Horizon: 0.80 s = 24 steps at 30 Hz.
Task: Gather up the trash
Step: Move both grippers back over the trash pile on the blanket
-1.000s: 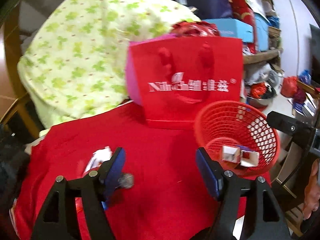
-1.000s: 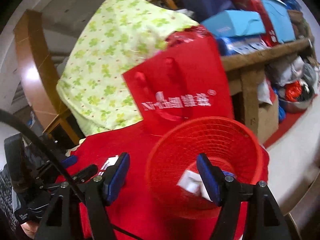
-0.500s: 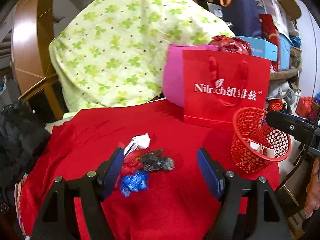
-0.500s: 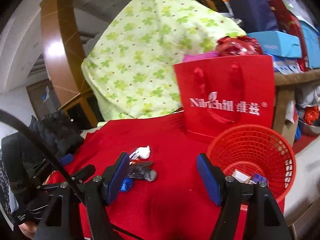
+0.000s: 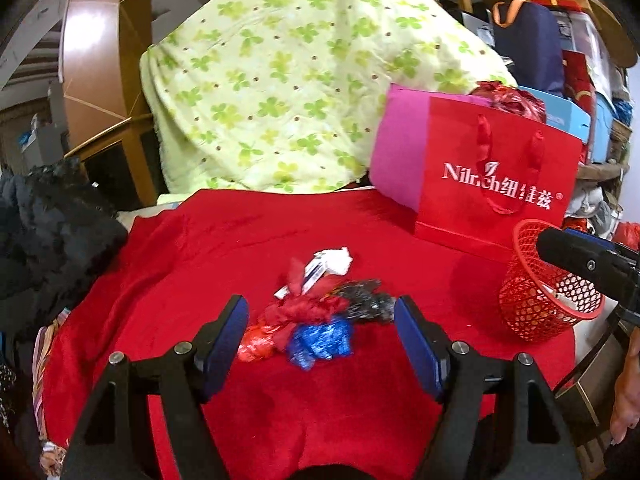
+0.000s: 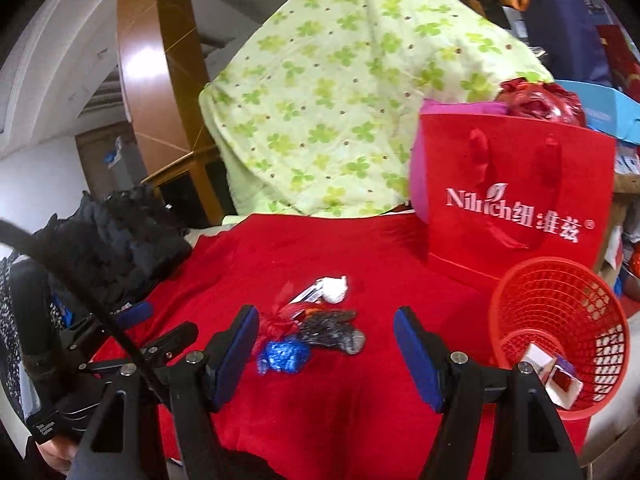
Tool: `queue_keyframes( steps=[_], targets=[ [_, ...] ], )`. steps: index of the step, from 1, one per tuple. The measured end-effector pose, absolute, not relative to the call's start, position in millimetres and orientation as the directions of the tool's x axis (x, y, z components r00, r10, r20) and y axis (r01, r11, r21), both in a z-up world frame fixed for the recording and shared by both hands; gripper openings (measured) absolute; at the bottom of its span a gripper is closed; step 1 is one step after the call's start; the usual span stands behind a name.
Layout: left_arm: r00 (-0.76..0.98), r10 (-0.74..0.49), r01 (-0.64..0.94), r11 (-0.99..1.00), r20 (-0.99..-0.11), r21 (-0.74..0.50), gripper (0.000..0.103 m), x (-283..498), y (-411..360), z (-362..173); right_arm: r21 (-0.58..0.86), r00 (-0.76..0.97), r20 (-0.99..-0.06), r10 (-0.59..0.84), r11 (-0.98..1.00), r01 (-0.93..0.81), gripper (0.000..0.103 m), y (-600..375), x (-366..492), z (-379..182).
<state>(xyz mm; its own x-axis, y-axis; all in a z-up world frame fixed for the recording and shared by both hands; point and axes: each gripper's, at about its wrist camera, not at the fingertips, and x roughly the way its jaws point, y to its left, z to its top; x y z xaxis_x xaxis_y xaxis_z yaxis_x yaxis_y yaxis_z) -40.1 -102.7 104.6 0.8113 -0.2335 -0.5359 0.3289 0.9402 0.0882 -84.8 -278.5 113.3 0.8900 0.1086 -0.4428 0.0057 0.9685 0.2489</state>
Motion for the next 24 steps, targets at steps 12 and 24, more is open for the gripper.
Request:
queue_keyframes(
  steps=[12,24],
  targets=[
    [0.809,-0.184,0.258,0.964,-0.558,0.056,0.076,-24,-56,89,0.233,0.857,-0.484,0.174,0.970,-0.065,0.073,-232,-53,98],
    [0.784,-0.145,0.210,0.977,-0.604,0.038,0.076,2,-31,61,0.286,0.809,-0.550,0.207,0.957,-0.050,0.073,-226,-12,64]
  ],
)
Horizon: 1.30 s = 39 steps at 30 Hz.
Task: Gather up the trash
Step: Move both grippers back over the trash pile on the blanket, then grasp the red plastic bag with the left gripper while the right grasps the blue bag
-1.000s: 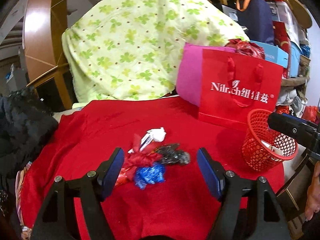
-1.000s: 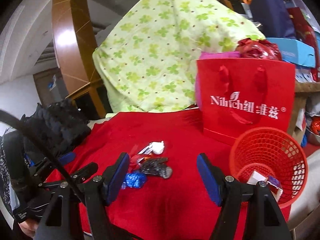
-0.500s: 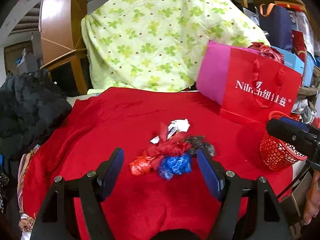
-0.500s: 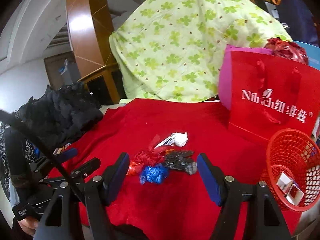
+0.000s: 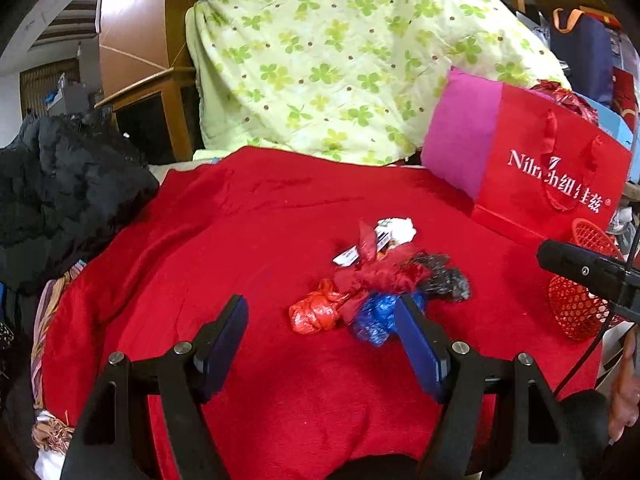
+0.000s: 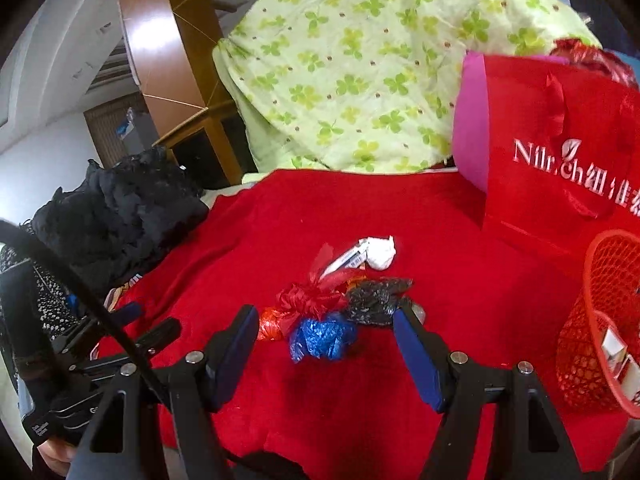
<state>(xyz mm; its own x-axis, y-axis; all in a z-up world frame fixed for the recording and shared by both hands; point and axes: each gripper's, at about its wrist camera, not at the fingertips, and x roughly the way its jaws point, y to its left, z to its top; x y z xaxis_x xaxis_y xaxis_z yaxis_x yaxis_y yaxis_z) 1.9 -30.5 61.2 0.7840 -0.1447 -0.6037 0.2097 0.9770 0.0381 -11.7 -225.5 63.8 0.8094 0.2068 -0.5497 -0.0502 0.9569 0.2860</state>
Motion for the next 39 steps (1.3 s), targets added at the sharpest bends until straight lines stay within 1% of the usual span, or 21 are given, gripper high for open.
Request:
queue_keyframes(
  steps=[6,13,17,21,24,26,30,31,32,36,37,39],
  targets=[
    [0.737,-0.132,0.196,0.980,-0.663,0.022,0.076,28,-18,29,0.355,0.765,-0.601,0.229,0.935,-0.001,0.073,-248,18,30],
    [0.631,-0.096,0.136,0.991,-0.770,-0.011,0.076,70,8,-25,0.461,0.671,-0.661,0.335,0.887,0.010,0.073,-260,53,-19],
    [0.609,-0.108,0.138,0.990,-0.786,-0.029,0.076,88,14,-34,0.513,0.611,-0.674,0.415,0.858,-0.018,0.073,-245,77,-46],
    [0.613,-0.150,0.197,0.980,-0.776,-0.034,0.076,106,14,-39,0.552,0.570,-0.680,0.461,0.833,-0.014,0.073,-232,104,-67],
    [0.599,-0.190,0.264,0.964,-0.778,-0.032,0.076,126,10,-48,0.605,0.533,-0.682,0.501,0.796,0.027,0.073,-230,123,-87],
    [0.582,-0.215,0.305,0.952,-0.784,-0.034,0.076,137,5,-53,0.648,0.522,-0.676,0.520,0.757,0.084,0.073,-232,134,-101],
    [0.527,-0.311,0.404,0.910,-0.791,-0.088,0.076,157,-12,-64,0.699,0.506,-0.659,0.557,0.701,0.139,0.073,-232,149,-117],
    [0.509,-0.328,0.427,0.899,-0.796,-0.098,0.076,161,-17,-67,0.711,0.499,-0.651,0.572,0.690,0.137,0.072,-231,152,-120],
    [0.497,-0.331,0.439,0.893,-0.802,-0.097,0.076,164,-20,-70,0.718,0.491,-0.646,0.584,0.683,0.132,0.068,-228,154,-122],
    [0.453,-0.356,0.456,0.880,-0.817,-0.130,0.076,174,-28,-85,0.713,0.486,-0.645,0.590,0.694,0.104,0.064,-217,158,-122],
    [0.449,-0.364,0.456,0.879,-0.816,-0.141,0.074,174,-27,-88,0.707,0.487,-0.648,0.586,0.701,0.096,0.063,-216,157,-121],
    [0.436,-0.388,0.451,0.875,-0.812,-0.176,0.066,174,-23,-91,0.705,0.483,-0.646,0.591,0.705,0.079,0.063,-214,153,-117]
  ],
)
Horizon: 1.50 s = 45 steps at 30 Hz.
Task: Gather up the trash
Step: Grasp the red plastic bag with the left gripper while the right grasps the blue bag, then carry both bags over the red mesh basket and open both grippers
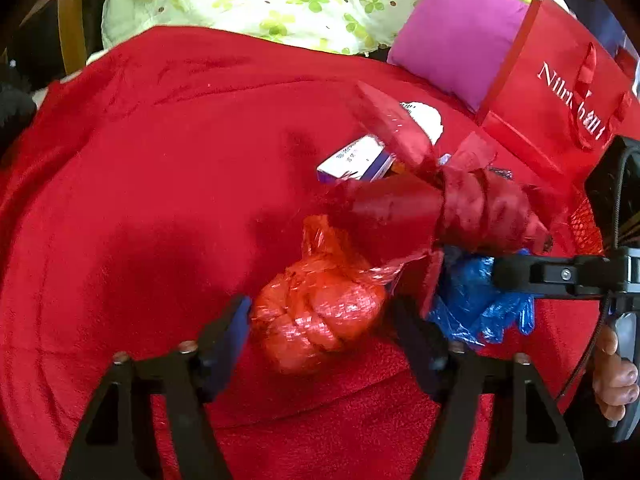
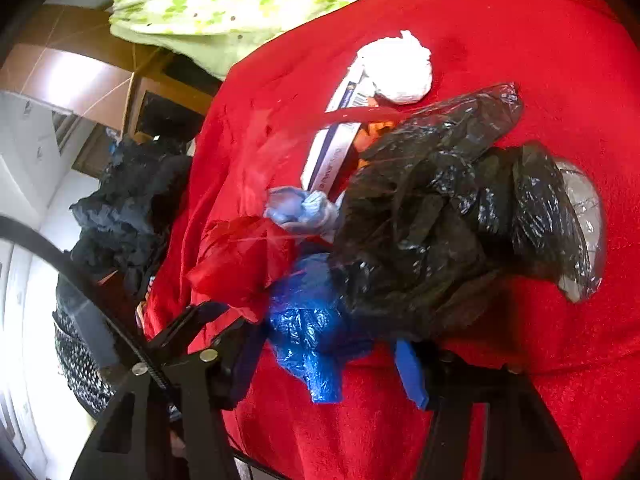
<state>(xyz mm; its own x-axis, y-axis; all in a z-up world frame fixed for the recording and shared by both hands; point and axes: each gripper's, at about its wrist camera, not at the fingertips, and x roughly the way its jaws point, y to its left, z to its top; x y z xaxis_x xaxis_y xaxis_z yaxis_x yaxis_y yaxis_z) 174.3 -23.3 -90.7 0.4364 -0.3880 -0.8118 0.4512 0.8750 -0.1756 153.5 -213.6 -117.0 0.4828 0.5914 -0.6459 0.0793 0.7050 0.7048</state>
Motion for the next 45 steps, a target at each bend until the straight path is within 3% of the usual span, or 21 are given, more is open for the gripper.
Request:
queue_keyframes(
  steps=[7,16,20,26,34,45],
  targets=[
    [0.451,-0.397,0.423,0.884,-0.800,-0.201,0.056,154,-15,-88,0.696,0.448,-0.650,0.614,0.717,0.026,0.063,-215,130,-107],
    [0.559,-0.348,0.340,0.924,-0.753,-0.175,0.056,105,6,-54,0.441,0.547,-0.722,0.424,0.891,-0.109,0.063,-233,82,-64],
    [0.615,-0.333,0.314,0.935,-0.715,-0.166,0.056,86,16,-28,0.428,0.573,-0.708,0.412,0.896,-0.116,0.063,-256,66,-54],
    [0.619,-0.272,0.280,0.953,-0.737,-0.116,0.056,81,11,-23,0.484,0.653,-0.642,0.402,0.873,-0.062,0.063,-312,45,-43],
    [0.731,-0.279,0.296,0.952,-0.623,-0.080,0.056,57,-6,33,0.539,0.759,-0.500,0.417,0.836,-0.105,0.063,-333,17,-16],
    [0.691,-0.326,0.411,0.911,-0.645,-0.020,0.058,67,-85,54,0.611,0.853,-0.350,0.388,0.784,-0.106,0.063,-372,-11,5]
  ],
)
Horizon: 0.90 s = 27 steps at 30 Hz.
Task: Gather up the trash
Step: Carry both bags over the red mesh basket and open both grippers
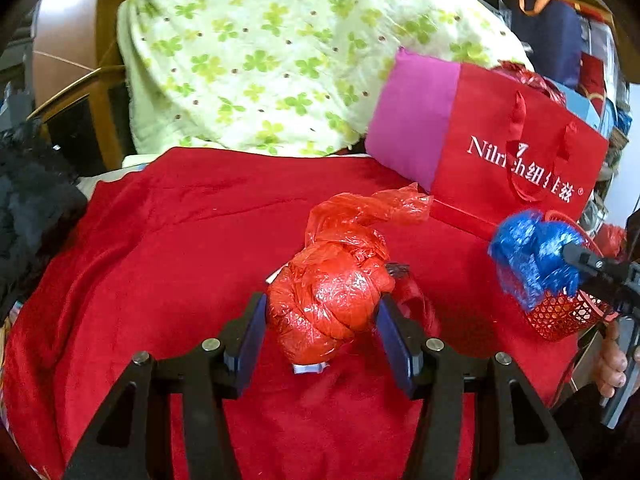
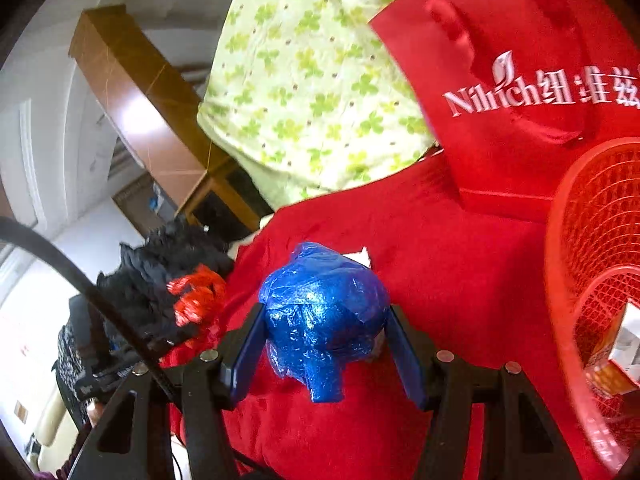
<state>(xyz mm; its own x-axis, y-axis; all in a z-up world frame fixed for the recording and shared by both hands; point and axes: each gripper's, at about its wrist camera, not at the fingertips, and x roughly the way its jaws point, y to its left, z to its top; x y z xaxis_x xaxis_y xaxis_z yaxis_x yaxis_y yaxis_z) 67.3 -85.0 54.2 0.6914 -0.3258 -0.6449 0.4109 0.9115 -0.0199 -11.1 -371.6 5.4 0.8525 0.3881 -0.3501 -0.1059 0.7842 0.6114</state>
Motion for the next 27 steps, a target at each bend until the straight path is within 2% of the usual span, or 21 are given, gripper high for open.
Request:
queue_keyframes(
  steps=[4,9,18,23,27],
  targets=[
    [0.644,-0.341,0.396,0.914,-0.685,-0.083,0.058,77,-94,40,0.615,0.868,-0.340,0.362,0.784,-0.086,0.063,-380,-14,6],
    [0.628,-0.304,0.414,0.910,-0.717,-0.023,0.059,73,-111,22,0.624,0.875,-0.321,0.362,0.776,-0.091,0.063,-386,-17,7],
    [0.587,-0.307,0.415,0.909,-0.749,-0.048,0.061,74,-115,11,0.627,0.879,-0.313,0.361,0.773,-0.095,0.063,-389,-20,6],
    [0.618,-0.329,0.446,0.895,-0.714,-0.026,0.061,66,-130,26,0.630,0.890,-0.288,0.353,0.770,-0.101,0.063,-392,-24,9],
    [0.657,-0.316,0.489,0.870,-0.685,0.067,0.057,57,-151,40,0.626,0.899,-0.277,0.340,0.773,-0.100,0.063,-395,-29,11]
  ],
)
